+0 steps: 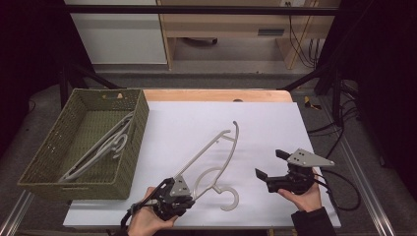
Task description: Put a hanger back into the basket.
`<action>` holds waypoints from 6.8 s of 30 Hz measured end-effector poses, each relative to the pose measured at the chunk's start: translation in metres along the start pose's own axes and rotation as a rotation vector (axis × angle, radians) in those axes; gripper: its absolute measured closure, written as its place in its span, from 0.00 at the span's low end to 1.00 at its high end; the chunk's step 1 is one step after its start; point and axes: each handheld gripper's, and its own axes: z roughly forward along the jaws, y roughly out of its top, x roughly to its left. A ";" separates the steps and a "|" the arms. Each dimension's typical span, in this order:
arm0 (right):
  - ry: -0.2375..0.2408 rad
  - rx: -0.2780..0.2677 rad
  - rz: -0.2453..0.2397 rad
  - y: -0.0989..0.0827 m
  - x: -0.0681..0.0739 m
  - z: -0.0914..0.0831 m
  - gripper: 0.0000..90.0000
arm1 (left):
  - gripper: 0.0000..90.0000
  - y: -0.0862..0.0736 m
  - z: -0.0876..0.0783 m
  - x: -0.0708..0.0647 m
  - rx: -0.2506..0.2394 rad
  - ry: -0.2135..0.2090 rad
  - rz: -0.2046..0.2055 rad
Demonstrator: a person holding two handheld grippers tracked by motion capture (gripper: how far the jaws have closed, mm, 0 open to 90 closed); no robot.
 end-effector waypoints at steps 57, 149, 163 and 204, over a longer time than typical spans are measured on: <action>-0.024 -0.001 0.023 -0.001 -0.004 0.000 0.02 | 0.91 0.034 -0.140 0.100 -0.122 0.032 0.024; -0.049 0.014 0.018 -0.001 -0.007 0.001 0.03 | 0.91 -0.118 -0.173 0.240 0.075 0.076 -0.250; -0.048 0.010 0.017 -0.001 -0.007 0.001 0.03 | 0.91 -0.125 -0.162 0.245 0.073 0.085 -0.295; -0.060 -0.036 0.031 0.001 -0.008 -0.005 0.02 | 0.31 -0.074 -0.157 0.154 -0.519 0.237 -0.204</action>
